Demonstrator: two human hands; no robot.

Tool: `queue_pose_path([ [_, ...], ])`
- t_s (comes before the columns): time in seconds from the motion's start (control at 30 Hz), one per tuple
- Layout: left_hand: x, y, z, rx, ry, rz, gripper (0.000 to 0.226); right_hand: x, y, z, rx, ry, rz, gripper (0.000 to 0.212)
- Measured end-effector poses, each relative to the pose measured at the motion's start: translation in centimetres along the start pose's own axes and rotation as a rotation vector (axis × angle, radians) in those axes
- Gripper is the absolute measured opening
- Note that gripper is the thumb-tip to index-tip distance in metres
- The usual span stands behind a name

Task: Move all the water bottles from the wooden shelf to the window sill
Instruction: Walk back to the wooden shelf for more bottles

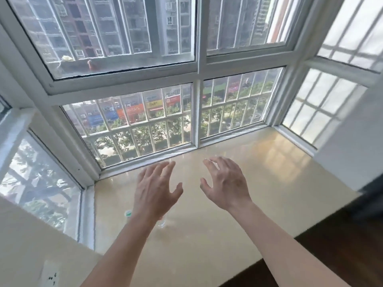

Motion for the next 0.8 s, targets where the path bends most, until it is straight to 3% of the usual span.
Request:
queue_pose_path([
  [0.5,1.3,-5.2,24.9,-0.297,-0.673,-0.119,0.066,-19.4,10.8,17.6,-0.247,-0.698,0.154,0.049],
  [0.8,-0.6,-8.6,39.5,-0.357,-0.953,-0.196,0.063,-28.8,13.0,26.4,-0.313,-0.921,0.243,0.043],
])
Point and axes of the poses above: each hand's wrist, its own x-axis towards the middle knuckle, its own y-axis out of the back of the hand, z = x × y, the point moved 5 cm from there along x, towards the middle knuckle, and after that the axes turned 5 degrees about -y, right-handed, at the moved point
